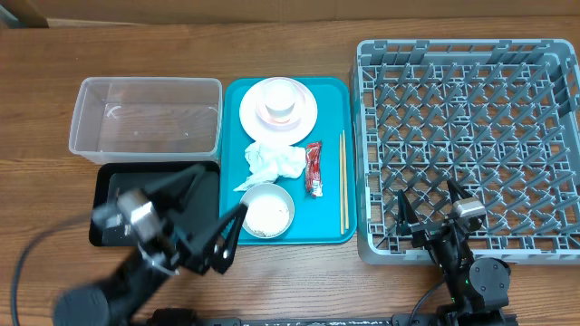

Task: Sort waste into correct bins and load items into the dishwasher

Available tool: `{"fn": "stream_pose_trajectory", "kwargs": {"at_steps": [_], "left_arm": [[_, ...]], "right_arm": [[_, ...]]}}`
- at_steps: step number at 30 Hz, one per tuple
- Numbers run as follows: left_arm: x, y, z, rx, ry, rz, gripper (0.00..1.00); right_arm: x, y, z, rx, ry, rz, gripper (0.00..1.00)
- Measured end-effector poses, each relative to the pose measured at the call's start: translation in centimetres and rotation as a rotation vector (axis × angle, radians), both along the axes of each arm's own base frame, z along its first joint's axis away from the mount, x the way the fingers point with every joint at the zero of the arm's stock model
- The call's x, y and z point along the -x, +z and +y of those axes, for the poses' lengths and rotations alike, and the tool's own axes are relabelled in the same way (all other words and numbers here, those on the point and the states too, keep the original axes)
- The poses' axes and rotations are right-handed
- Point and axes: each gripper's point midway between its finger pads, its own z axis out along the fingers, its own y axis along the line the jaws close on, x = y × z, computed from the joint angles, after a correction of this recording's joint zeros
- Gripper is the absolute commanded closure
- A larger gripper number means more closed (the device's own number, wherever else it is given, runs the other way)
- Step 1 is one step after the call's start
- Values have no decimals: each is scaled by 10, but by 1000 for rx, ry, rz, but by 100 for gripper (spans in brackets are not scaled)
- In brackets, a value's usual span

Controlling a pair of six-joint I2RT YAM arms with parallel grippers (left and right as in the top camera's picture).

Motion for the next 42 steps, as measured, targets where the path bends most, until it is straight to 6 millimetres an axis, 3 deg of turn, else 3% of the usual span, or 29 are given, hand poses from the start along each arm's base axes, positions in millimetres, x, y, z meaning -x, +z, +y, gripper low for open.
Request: {"fn": "stream_pose_trajectory", "kwargs": {"at_steps": [5,9,16,24,27,30,33,42], "left_arm": [[-21,11,-28,-26,-245,267,0],[-29,14,-48,-15,-491,378,0],[-49,-18,-58,63,-737,583,0],[-67,-43,-65,108,-830,687,2],[-61,-43,-72,91,-864,671,23],[-55,-42,-79,65,-898,630,65],[-51,-42,-83,47,-917,594,93],[-51,-42,-84,31,-919,555,96]], "right_arm": [[0,0,0,0,0,0,0],[0,0,0,0,0,0,0],[0,0,0,0,0,0,0],[0,0,0,0,0,0,0],[0,0,0,0,0,0,0],[0,0,0,0,0,-1,0],[0,0,0,0,0,0,0],[0,0,0,0,0,0,0]]}}
